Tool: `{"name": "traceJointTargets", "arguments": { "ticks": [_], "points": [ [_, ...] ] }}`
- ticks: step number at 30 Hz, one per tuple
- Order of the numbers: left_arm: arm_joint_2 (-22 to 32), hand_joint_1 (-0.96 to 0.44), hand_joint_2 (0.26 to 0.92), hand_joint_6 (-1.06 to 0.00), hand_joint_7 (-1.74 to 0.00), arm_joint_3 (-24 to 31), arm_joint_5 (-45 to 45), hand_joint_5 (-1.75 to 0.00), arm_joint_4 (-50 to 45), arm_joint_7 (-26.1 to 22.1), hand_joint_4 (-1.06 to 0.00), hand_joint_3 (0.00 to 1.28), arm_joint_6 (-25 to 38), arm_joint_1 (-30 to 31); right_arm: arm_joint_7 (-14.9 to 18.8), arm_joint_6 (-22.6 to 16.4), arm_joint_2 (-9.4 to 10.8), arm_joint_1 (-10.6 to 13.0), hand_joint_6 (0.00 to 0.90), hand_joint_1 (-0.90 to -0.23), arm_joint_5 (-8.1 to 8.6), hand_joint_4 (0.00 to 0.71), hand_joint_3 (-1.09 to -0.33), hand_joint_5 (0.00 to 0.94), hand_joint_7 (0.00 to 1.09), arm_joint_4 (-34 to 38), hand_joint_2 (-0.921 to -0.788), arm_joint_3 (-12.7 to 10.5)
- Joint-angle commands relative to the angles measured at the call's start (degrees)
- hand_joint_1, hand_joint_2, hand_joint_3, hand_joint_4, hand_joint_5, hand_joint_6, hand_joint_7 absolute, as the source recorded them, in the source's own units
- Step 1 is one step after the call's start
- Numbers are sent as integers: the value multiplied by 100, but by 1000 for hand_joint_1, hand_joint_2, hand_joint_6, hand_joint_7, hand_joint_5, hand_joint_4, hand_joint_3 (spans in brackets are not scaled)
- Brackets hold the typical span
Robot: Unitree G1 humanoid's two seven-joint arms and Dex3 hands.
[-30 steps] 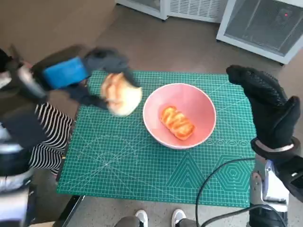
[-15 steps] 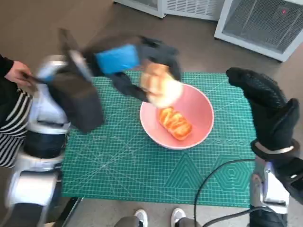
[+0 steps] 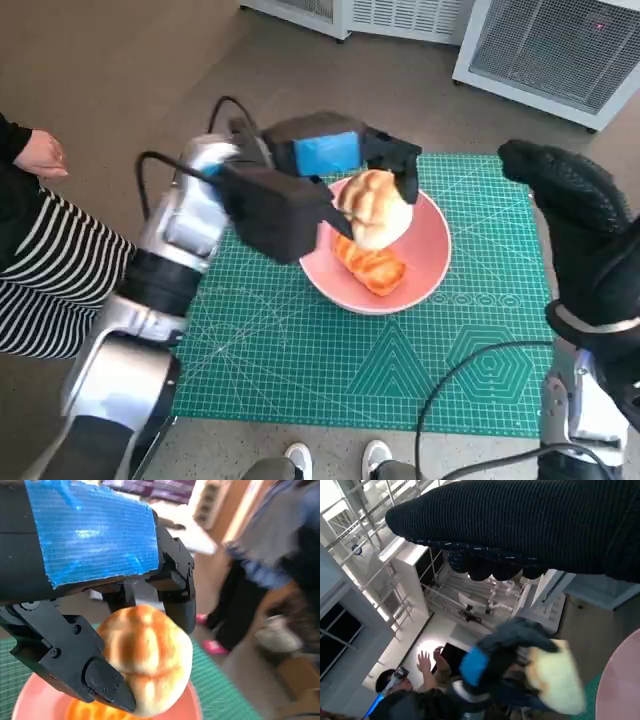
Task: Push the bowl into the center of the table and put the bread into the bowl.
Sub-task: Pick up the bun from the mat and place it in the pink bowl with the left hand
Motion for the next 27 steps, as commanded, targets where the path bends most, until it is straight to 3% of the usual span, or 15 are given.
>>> {"name": "traceJointTargets", "arguments": {
  "ticks": [1,9,27],
  "points": [
    [-110,-235,901,-403,-405,-83,225,-88,373,282,-395,32,-107,-269,-77,81,-34,62,77,-700,-56,152,-677,0,446,-47,-921,-29],
    [-191,-280,895,-334,-189,-53,269,-4,812,482,-260,2,-221,-333,-133,50,-65,6,76,-703,-108,153,-676,0,450,-28,-921,-39],
    [82,-514,915,-243,-72,677,-654,0,739,109,-133,25,-720,46,-216,22,-106,-216,90,-684,-177,161,-673,3,457,147,-921,-54]
  ]
}}
